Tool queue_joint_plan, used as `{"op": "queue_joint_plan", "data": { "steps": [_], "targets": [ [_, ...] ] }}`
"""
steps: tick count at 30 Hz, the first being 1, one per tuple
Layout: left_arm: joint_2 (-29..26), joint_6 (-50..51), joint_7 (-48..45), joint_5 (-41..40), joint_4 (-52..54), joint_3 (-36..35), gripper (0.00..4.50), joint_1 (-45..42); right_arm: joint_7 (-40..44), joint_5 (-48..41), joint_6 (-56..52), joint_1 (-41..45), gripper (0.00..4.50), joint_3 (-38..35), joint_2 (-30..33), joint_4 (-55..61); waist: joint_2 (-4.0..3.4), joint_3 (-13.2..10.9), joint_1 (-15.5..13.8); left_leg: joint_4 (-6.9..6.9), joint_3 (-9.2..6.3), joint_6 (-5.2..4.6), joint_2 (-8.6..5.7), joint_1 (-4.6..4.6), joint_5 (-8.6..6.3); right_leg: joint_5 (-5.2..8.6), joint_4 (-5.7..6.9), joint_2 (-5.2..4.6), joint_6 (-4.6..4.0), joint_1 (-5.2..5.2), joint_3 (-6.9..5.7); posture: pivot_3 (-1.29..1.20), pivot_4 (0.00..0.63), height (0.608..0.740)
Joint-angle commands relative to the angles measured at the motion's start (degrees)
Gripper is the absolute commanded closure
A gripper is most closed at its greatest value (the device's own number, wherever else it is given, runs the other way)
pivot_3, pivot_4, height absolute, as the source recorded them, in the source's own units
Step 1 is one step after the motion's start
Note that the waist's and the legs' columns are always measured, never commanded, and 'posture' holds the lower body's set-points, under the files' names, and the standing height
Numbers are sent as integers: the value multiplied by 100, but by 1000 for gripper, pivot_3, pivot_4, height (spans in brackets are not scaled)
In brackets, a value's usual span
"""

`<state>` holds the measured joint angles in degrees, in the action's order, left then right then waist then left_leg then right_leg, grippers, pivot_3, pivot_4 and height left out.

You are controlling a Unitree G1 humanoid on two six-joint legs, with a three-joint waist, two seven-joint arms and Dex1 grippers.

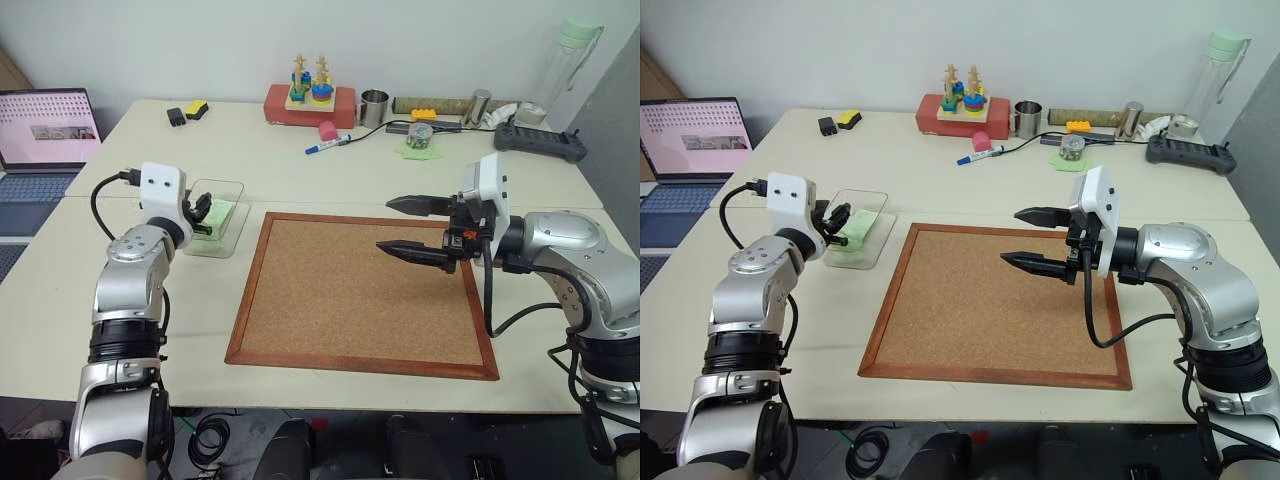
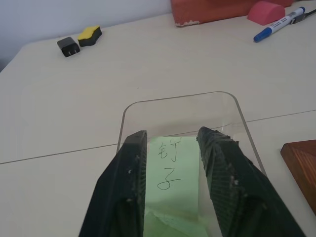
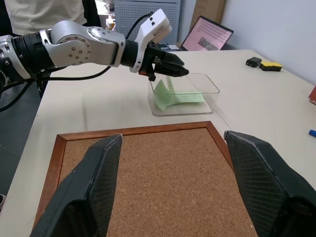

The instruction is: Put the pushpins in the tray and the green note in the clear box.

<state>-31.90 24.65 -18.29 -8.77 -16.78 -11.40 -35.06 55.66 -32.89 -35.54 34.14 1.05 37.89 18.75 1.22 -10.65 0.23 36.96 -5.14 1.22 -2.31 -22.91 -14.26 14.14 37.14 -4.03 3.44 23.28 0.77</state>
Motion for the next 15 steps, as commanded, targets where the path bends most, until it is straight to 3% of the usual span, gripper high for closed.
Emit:
{"op": "queue_joint_plan", "data": {
  "steps": [1,5,10,15],
  "targets": [
    [-283,17,-263,73,798,110,1738,94,-37,-72,94,1,1038,-295,120,122,0,0,0,0,0,0,0,0,0,0,0,0,0,0,0,0,150,740],
    [-1045,279,-1224,-136,1684,130,953,566,-28,28,186,-185,1038,-492,319,76,0,0,8,-1,1,1,1,-1,0,0,-3,0,0,0,2,0,150,740],
    [-2202,599,-2564,-590,2041,-255,953,1356,103,122,221,-806,1038,-863,889,150,-3,-2,28,-7,14,-1,6,0,-1,1,-6,0,-1,5,8,0,150,740],
    [-3098,-198,-3737,-590,2067,-989,953,2821,610,418,448,-1794,1038,-1512,1893,-131,-7,-4,24,-8,26,-4,10,2,-2,2,-8,-1,-3,4,11,0,150,740]
  ]
}}
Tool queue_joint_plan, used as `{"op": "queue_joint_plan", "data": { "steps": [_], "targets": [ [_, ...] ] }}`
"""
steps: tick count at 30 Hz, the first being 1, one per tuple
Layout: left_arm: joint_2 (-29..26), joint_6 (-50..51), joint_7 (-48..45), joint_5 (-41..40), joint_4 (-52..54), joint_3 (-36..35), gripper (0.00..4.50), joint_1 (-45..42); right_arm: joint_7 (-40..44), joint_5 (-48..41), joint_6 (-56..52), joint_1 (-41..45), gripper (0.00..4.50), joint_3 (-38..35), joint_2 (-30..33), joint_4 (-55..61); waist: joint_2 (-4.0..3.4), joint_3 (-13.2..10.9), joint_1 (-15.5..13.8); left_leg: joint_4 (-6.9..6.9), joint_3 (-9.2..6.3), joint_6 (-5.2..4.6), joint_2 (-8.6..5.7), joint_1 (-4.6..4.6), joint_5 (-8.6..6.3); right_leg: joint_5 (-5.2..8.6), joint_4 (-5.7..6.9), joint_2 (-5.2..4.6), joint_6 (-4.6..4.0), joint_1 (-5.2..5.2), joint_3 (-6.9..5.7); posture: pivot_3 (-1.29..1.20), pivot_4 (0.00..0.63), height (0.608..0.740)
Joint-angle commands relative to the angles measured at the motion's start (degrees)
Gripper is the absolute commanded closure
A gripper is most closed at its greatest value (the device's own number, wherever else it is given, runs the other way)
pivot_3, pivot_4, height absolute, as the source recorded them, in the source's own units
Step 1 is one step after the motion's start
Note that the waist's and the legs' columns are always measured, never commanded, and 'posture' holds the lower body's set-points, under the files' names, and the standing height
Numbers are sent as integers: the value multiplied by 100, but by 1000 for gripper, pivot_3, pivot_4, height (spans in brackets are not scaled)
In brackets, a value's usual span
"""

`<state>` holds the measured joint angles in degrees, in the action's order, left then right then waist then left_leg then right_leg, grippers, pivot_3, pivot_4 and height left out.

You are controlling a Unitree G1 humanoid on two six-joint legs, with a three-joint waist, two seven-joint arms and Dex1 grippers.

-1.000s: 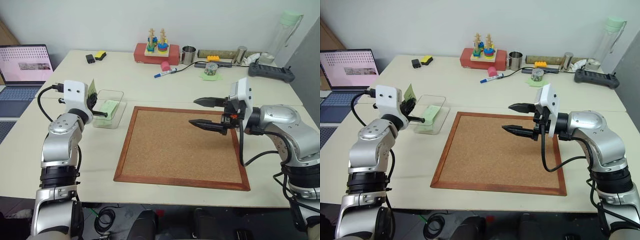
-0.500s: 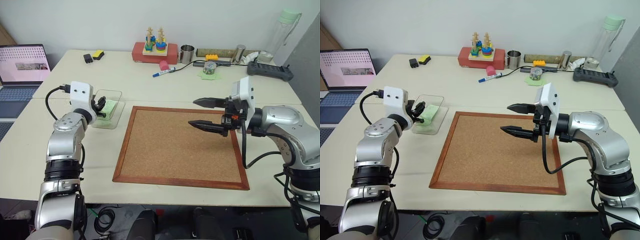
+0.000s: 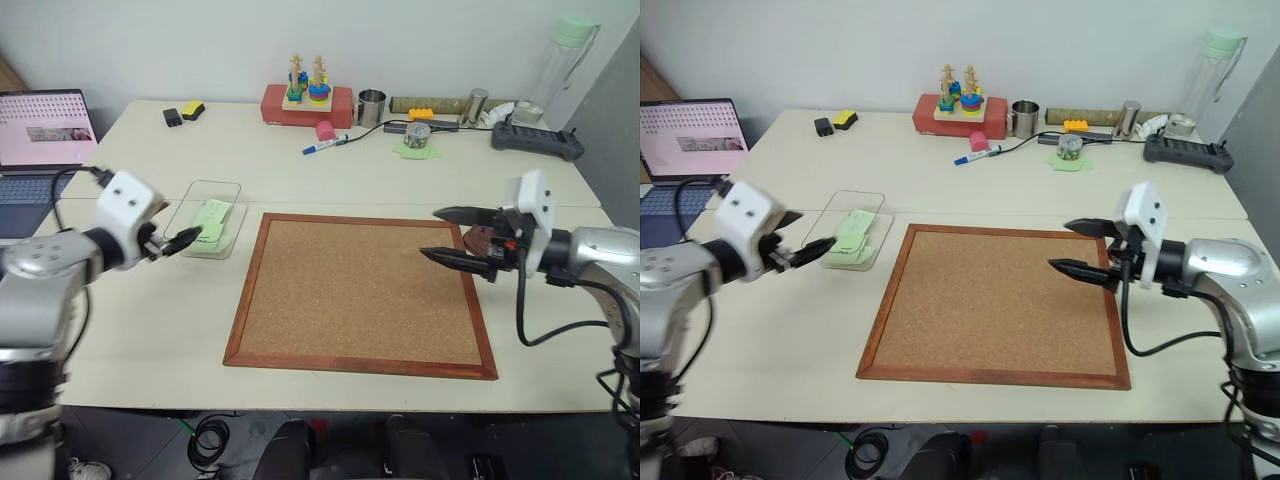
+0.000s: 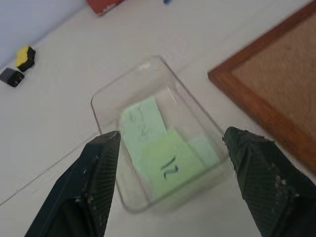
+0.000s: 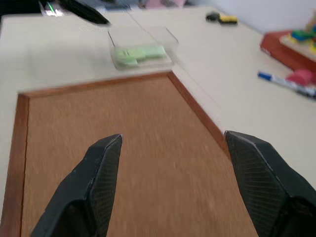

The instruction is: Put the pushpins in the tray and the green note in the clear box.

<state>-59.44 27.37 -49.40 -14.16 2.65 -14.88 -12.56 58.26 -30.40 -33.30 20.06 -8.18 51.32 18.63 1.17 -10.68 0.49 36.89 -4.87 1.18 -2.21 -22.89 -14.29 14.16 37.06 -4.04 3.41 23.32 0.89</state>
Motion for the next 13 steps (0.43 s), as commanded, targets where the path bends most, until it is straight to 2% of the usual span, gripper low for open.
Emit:
{"op": "queue_joint_plan", "data": {
  "steps": [1,7,13],
  "targets": [
    [-424,-572,-782,-67,62,-800,953,796,452,277,335,-568,1038,-707,743,-261,-2,-1,-5,1,3,-1,0,1,0,2,0,-2,-2,-2,1,0,150,740],
    [-455,-788,-1260,-289,-118,-1338,953,1297,834,459,631,-1104,1038,-1152,1296,-793,-1,-1,-22,7,23,-7,11,7,5,1,0,-1,-12,-10,-7,0,150,740],
    [-346,-849,-1364,-418,-169,-1372,953,1195,923,542,827,-1166,1038,-1201,1382,-935,-2,-1,-17,6,24,-8,15,8,6,-2,0,3,-14,-9,-4,0,150,740]
  ]
}}
